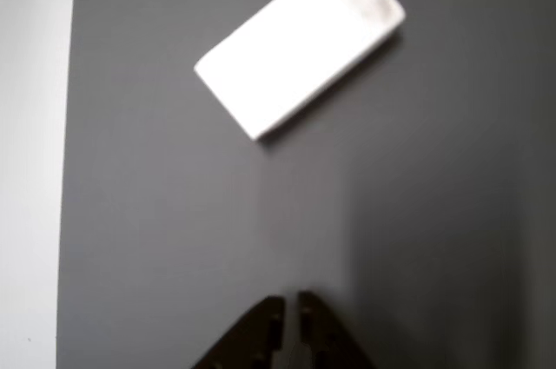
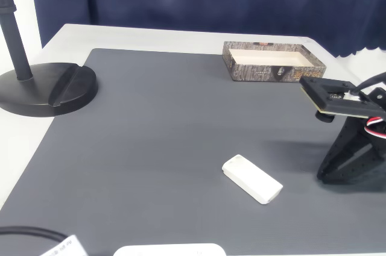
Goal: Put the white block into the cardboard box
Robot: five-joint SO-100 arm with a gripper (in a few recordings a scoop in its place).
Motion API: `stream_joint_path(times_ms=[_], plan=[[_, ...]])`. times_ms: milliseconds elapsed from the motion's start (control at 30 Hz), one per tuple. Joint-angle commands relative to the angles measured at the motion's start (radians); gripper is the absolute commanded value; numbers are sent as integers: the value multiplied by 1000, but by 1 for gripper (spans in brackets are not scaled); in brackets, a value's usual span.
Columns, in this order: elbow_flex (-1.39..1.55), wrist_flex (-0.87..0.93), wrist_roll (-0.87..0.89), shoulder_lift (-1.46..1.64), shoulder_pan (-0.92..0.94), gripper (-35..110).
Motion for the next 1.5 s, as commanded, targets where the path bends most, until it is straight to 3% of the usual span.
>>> stream_joint_path(times_ms=[0,1467], plan=[[18,-6,2,35,-11,-2],[-83,15,-32,-44,-28,-2]])
